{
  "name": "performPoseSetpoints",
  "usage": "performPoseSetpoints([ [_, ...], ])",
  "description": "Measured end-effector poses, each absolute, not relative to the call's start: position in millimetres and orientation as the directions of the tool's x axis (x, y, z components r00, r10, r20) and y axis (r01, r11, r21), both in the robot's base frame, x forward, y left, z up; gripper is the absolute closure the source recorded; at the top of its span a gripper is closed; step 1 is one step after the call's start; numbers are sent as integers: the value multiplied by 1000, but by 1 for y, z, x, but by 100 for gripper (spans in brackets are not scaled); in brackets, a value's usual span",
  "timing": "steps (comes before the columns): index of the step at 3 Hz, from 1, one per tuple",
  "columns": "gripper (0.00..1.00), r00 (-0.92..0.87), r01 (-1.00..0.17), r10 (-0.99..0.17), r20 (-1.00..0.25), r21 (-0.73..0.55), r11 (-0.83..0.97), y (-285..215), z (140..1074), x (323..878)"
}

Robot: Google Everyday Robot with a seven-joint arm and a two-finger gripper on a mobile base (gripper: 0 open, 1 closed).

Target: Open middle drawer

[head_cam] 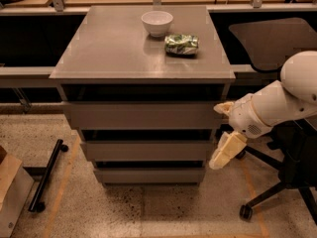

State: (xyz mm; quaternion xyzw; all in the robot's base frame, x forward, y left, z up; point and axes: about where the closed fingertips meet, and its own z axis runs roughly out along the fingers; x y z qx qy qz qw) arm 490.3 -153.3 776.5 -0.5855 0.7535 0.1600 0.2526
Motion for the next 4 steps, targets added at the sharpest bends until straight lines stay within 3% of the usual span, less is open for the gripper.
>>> performPoseSetpoints([
  [2,0,-135,-979,-803,-580,-49,199,-131,754,498],
  [4,0,-70,-994,-720,-690,-12,109,-115,702,519],
])
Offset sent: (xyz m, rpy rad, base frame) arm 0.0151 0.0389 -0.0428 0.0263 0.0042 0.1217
